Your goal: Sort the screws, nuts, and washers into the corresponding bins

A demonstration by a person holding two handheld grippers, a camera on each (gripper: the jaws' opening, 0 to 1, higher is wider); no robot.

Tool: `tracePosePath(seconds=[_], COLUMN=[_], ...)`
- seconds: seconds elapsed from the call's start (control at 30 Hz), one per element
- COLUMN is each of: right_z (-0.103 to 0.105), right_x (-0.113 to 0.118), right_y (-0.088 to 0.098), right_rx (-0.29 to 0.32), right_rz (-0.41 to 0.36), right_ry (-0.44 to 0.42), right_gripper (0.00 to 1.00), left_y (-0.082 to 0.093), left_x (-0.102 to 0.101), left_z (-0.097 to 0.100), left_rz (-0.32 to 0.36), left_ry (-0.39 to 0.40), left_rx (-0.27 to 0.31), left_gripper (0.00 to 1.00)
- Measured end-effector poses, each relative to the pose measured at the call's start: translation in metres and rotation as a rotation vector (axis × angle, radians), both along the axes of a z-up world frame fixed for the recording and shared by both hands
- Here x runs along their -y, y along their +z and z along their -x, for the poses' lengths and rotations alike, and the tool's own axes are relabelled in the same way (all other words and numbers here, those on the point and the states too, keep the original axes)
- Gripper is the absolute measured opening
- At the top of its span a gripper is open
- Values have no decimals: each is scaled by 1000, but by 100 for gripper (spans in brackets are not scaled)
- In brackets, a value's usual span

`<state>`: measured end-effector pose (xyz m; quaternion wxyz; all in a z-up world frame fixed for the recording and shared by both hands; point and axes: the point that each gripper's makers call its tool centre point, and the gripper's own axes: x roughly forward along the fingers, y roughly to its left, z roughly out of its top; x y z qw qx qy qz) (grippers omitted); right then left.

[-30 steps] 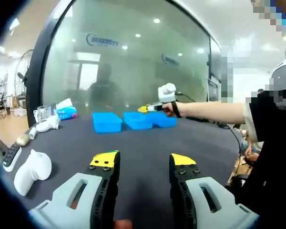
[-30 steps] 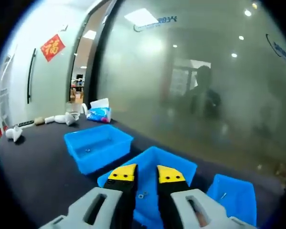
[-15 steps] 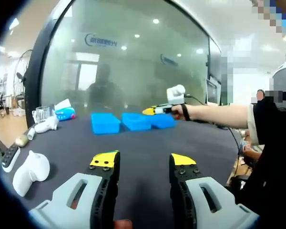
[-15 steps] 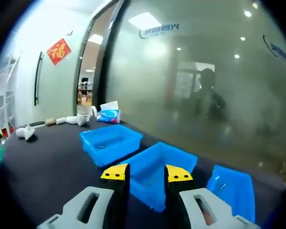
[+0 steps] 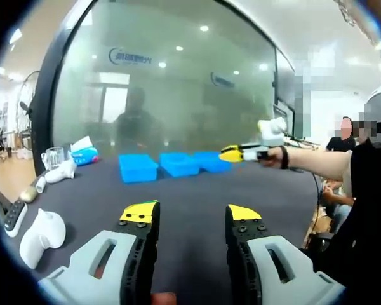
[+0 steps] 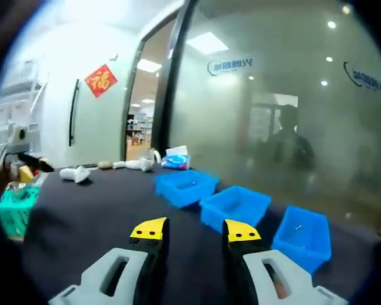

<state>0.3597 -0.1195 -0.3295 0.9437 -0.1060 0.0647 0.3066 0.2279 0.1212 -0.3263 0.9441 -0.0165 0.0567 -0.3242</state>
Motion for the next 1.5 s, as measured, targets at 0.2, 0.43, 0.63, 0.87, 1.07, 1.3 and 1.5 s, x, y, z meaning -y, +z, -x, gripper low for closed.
tracePosePath(seconds=[0.2,0.43,0.63,0.87,1.07,1.3,1.5], right_z=[51,87,108,121,129,131,124], right_x=[13,30,38,38,34,23,12], right_y=[-8,-4,-9,-18,-29,-37,-42], right_rx=[8,10,-3,-25,-68,-136,-206], right_rz=[14,-47,-47,-40,4,43,101], right_ry=[37,12,10,22,86,166,206], right_gripper=[35,37,37,37,37,37,35], left_y=[2,-2,-3,-3,-8,-13,-20], left_x=[5,7,8,8,4,5,9], left_z=[-1,0,2,4,5,8,11], left_rz=[-3,-18,-26,-18,-36,-46,-72], left_ry=[-11,-20,-25,-33,-31,-46,-71], left_rx=[1,-8,-11,-12,-19,-28,-39], left_gripper=[40,41,41,41,41,41,41])
